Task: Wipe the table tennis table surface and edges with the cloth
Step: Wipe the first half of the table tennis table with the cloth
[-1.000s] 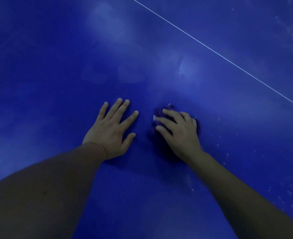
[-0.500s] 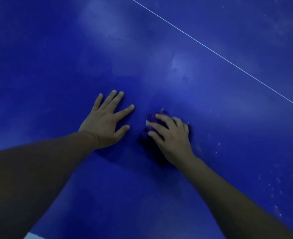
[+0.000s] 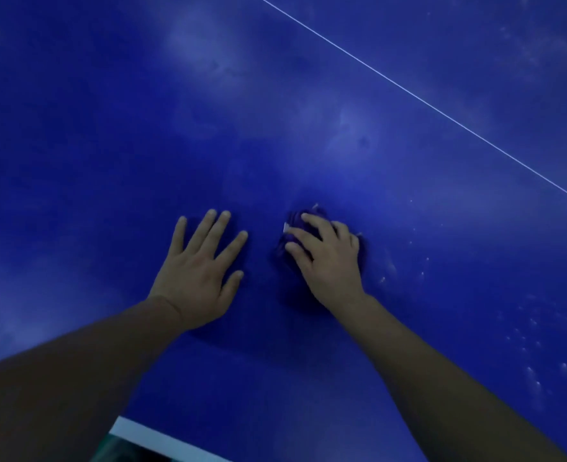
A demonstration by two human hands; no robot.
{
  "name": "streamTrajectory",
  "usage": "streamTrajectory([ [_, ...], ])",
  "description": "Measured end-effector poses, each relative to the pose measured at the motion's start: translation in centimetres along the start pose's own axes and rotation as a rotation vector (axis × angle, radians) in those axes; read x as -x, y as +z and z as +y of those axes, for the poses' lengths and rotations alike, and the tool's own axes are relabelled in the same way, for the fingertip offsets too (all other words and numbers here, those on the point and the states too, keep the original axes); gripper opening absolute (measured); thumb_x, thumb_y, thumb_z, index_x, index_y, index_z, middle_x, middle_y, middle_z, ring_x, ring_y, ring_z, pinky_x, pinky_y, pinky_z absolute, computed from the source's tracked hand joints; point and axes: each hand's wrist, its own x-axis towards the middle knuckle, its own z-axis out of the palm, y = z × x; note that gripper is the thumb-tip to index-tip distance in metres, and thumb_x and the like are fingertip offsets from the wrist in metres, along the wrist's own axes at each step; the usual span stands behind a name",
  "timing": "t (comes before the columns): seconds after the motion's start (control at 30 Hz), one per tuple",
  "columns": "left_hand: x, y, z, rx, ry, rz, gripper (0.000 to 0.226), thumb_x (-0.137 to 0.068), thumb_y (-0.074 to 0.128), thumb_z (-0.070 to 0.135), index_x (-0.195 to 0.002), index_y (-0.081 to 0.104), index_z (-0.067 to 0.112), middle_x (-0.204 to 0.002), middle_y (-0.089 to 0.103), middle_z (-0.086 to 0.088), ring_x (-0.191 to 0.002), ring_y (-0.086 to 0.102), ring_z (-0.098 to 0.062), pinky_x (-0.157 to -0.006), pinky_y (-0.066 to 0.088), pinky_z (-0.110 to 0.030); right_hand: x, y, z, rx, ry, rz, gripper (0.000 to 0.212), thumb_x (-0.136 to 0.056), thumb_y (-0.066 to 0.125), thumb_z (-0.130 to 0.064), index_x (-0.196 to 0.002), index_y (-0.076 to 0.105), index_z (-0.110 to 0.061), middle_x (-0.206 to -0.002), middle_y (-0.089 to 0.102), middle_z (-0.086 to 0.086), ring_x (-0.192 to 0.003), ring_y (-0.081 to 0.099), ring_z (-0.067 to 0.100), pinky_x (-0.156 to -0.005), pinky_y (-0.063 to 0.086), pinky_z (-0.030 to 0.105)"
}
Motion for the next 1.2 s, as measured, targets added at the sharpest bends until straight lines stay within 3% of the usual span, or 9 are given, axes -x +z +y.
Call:
streamTrajectory([
  [0.23, 1.5, 1.7, -0.4, -0.041, -0.019, -0.002, 0.067, -0.100, 0.012, 0.060, -0.160, 0.004, 0.030, -0.169, -0.003, -0.008, -0.155, -0.009, -0.026, -0.122, 0.000, -0.061, 5.7, 1.1, 0.2, 0.045, -0.350, 0.008, 0.037, -0.099, 0.046, -0.053, -0.123, 0.069, -0.035, -0.140, 0.058, -0.006, -0.116, 0.052, 0.035, -0.091, 0.043, 0.051],
  [0.4, 1.4, 1.9, -0.5, -0.036, -0.009, 0.006, 0.068, -0.100, 0.015, 0.060, -0.161, 0.009, 0.030, -0.169, 0.001, -0.009, -0.156, -0.008, -0.027, -0.122, 0.000, -0.062, 2.1, 0.3, -0.7, 0.032, -0.013, 0.008, 0.041, -0.098, 0.042, -0.054, -0.124, 0.069, -0.036, -0.143, 0.053, -0.009, -0.122, 0.047, 0.030, -0.096, 0.040, 0.052],
  [0.47, 1.4, 1.9, -0.5, -0.041, -0.001, 0.006, 0.069, -0.099, 0.015, 0.060, -0.161, 0.009, 0.029, -0.169, 0.000, -0.010, -0.156, -0.008, -0.028, -0.122, 0.000, -0.062, 2.6, 1.1, -2.1, 0.010, 0.039, 0.030, 0.040, -0.099, 0.044, -0.053, -0.125, 0.068, -0.035, -0.145, 0.052, -0.008, -0.125, 0.044, 0.029, -0.098, 0.037, 0.052],
  [0.67, 1.4, 2.0, -0.6, -0.053, 0.016, 0.015, 0.072, -0.097, 0.009, 0.064, -0.161, 0.000, 0.031, -0.169, -0.008, -0.010, -0.154, -0.016, -0.028, -0.121, -0.006, -0.061, 7.9, 1.7, -1.2, 0.038, -0.313, 0.036, 0.037, -0.100, 0.048, -0.051, -0.121, 0.070, -0.032, -0.138, 0.060, -0.004, -0.116, 0.054, 0.036, -0.091, 0.043, 0.052],
  [0.73, 1.5, 2.0, -0.6, -0.046, 0.021, 0.013, 0.073, -0.096, 0.009, 0.064, -0.160, -0.001, 0.031, -0.168, -0.009, -0.011, -0.154, -0.017, -0.029, -0.120, -0.007, -0.062, 7.3, 1.0, -0.5, 0.061, -0.252, 0.015, 0.038, -0.099, 0.047, -0.050, -0.121, 0.071, -0.031, -0.139, 0.059, -0.004, -0.116, 0.054, 0.036, -0.091, 0.044, 0.054],
  [0.83, 1.5, 2.0, -0.6, -0.041, 0.031, 0.015, 0.074, -0.095, 0.011, 0.063, -0.161, 0.000, 0.030, -0.168, -0.010, -0.011, -0.154, -0.018, -0.030, -0.120, -0.007, -0.062, 5.1, 0.7, -1.3, 0.014, 0.027, 0.046, 0.036, -0.099, 0.050, -0.049, -0.123, 0.070, -0.032, -0.142, 0.055, -0.005, -0.122, 0.049, 0.033, -0.096, 0.039, 0.054],
  [0.9, 1.5, 2.0, -0.7, -0.041, 0.037, 0.014, 0.075, -0.095, 0.013, 0.062, -0.161, 0.001, 0.029, -0.168, -0.009, -0.012, -0.154, -0.018, -0.030, -0.120, -0.006, -0.062, 4.8, 1.3, -3.1, -0.009, 0.113, 0.074, 0.035, -0.099, 0.051, -0.049, -0.124, 0.069, -0.032, -0.143, 0.054, -0.006, -0.125, 0.046, 0.032, -0.096, 0.038, 0.054],
  [1.03, 1.4, 1.8, -0.9, -0.026, 0.043, 0.002, 0.076, -0.093, 0.013, 0.062, -0.161, 0.001, 0.029, -0.168, -0.012, -0.013, -0.153, -0.020, -0.030, -0.120, -0.007, -0.062, 9.0, 3.1, -5.3, 0.006, -0.076, 0.090, 0.036, -0.100, 0.048, -0.051, -0.123, 0.068, -0.033, -0.142, 0.056, -0.006, -0.122, 0.048, 0.033, -0.095, 0.040, 0.049],
  [1.2, 1.6, 1.6, -0.8, -0.011, 0.054, -0.001, 0.076, -0.093, 0.010, 0.066, -0.161, 0.002, 0.030, -0.168, -0.011, -0.012, -0.153, -0.020, -0.030, -0.120, -0.009, -0.061, 9.3, 1.4, -2.2, 0.076, -0.296, 0.025, 0.036, -0.098, 0.050, -0.048, -0.119, 0.073, -0.030, -0.138, 0.061, -0.002, -0.114, 0.055, 0.036, -0.089, 0.045, 0.052],
])
